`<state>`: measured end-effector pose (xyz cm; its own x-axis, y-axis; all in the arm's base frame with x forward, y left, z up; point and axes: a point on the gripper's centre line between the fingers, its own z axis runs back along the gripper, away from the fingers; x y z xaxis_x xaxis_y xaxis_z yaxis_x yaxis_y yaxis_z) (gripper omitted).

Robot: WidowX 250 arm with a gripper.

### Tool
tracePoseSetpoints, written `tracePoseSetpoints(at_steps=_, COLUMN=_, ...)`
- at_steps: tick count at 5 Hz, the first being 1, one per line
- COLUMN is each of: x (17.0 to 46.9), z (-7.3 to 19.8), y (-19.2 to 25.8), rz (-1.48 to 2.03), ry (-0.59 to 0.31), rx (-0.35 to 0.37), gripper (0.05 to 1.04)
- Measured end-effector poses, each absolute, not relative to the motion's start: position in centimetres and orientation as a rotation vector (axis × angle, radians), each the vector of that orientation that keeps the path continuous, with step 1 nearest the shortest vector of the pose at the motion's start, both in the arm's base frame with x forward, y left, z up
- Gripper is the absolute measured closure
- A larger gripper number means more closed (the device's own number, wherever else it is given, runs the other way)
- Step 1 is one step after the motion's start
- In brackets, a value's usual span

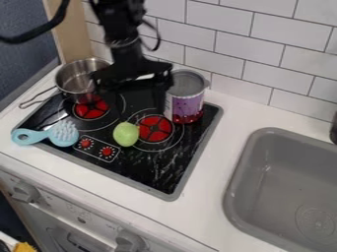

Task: Put the green object inside the silver pot

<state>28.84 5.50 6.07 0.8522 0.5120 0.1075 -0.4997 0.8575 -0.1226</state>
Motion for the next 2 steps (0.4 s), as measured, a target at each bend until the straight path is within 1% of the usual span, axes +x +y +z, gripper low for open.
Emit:
tracePoseSetpoints(at_steps=1, x=29.0, z=5.1, y=5.1, rz=0.488, ry=-0.188, rx=-0.025, gripper=0.084)
tracePoseSetpoints(at_steps=2, x=29.0, z=3.2, y=5.6, rz=0.485, ry=-0.157, rx=0.001, gripper=0.084)
